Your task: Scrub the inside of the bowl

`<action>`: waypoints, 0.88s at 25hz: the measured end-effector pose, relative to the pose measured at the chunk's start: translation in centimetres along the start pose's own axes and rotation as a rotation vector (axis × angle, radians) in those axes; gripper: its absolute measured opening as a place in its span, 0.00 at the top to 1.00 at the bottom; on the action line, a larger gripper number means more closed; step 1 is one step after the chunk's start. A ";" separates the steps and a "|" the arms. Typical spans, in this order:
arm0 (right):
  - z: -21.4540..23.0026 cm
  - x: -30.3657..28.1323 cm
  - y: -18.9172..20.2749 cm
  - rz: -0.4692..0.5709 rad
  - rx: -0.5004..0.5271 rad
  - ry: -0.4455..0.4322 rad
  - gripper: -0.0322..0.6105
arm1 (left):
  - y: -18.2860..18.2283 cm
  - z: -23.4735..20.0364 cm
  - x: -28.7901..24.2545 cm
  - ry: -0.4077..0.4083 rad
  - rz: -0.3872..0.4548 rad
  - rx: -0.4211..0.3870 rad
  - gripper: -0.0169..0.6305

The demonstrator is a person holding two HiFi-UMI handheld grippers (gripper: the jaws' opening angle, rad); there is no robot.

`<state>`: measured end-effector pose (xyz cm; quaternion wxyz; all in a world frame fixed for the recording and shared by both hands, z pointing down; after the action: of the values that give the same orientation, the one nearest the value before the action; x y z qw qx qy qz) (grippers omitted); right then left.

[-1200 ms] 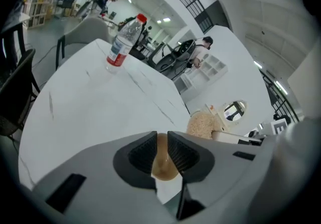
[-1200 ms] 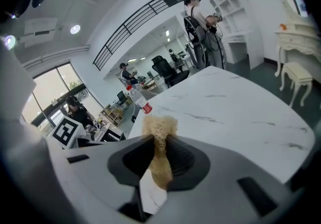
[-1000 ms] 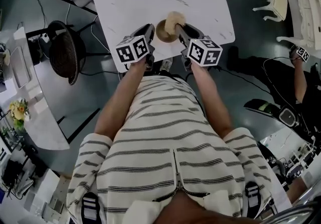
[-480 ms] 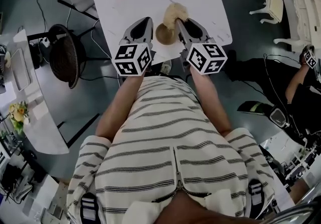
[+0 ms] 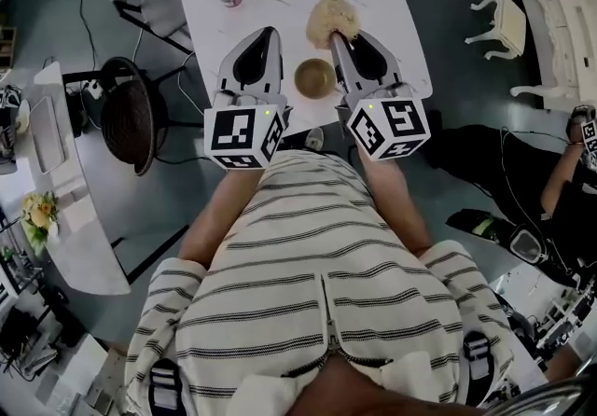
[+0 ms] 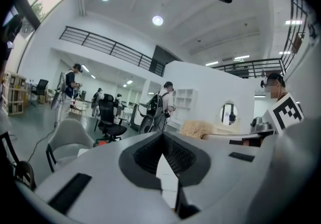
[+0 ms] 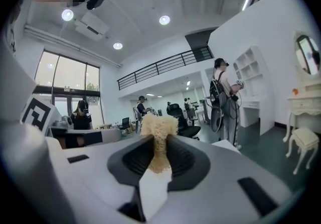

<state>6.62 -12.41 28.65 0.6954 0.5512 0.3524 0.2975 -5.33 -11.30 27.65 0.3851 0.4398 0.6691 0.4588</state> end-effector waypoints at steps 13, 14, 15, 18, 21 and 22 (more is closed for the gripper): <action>-1.6 2.2 -7.9 0.180 0.177 0.044 0.82 | -7.1 3.3 1.9 0.011 0.180 -0.110 0.97; -1.6 2.4 -8.4 0.194 0.187 0.047 0.82 | -7.5 3.6 2.1 0.014 0.191 -0.121 0.97; -1.7 2.5 -9.0 0.207 0.196 0.047 0.82 | -8.0 3.9 2.3 0.015 0.204 -0.134 0.97; -2.1 3.0 -10.5 0.246 0.221 0.047 0.82 | -9.4 4.9 2.9 0.014 0.243 -0.182 0.97; -2.5 3.6 -11.8 0.279 0.249 0.053 0.82 | -10.0 5.8 3.4 0.021 0.261 -0.215 0.97; -2.7 3.7 -12.2 0.289 0.259 0.055 0.82 | -10.1 6.0 3.5 0.022 0.267 -0.221 0.97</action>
<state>6.90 -10.58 15.74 0.5589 0.6724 0.3237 0.3616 -3.33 -8.31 15.94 0.3592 0.4747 0.5546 0.5814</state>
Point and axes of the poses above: the fingertips, and each gripper's own axes: x backward along the fingers, z to its right, y out of its underside, the point moved 1 cm from there along x, backward along the fingers, and after that the axes turned 4 degrees about x, right-handed, at the moved point
